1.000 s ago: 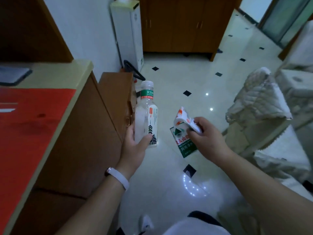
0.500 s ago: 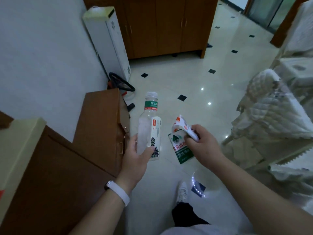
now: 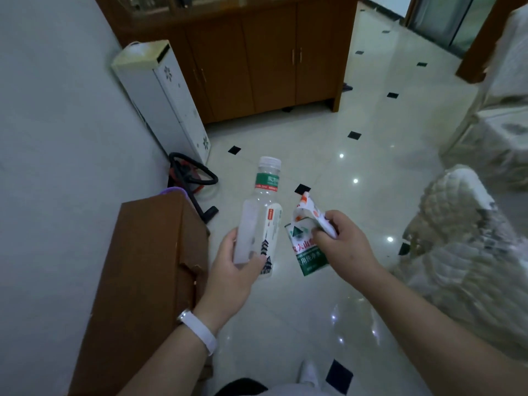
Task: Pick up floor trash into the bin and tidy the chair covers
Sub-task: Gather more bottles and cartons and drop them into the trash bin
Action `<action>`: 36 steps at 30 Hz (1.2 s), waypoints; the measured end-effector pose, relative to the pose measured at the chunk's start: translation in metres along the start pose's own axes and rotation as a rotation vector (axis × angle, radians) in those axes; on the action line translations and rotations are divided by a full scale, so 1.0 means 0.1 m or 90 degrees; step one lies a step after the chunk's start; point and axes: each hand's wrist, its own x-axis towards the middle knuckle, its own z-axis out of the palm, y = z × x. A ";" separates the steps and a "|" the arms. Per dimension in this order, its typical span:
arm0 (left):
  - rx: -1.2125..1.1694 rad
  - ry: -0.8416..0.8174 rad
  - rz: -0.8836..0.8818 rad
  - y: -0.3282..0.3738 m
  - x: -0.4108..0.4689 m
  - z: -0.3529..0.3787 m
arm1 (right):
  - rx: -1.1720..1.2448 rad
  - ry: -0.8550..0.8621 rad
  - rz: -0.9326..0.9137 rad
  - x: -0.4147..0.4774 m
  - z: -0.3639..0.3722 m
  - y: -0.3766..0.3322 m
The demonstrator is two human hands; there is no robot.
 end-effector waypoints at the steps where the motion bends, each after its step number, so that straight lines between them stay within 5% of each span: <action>1: -0.002 -0.007 -0.008 0.00 0.13 0.03 | 0.001 -0.006 0.007 0.10 -0.01 0.00; 12: -0.046 -0.042 -0.018 -0.01 2.05 0.13 | -0.053 0.084 0.070 1.71 0.02 -0.13; 23: -0.059 -0.194 -0.001 0.54 4.27 0.27 | -0.082 0.195 0.085 3.39 0.00 -0.70; 36: 0.027 -0.230 0.000 0.98 6.18 1.60 | 0.004 0.245 0.153 5.23 -0.95 -0.10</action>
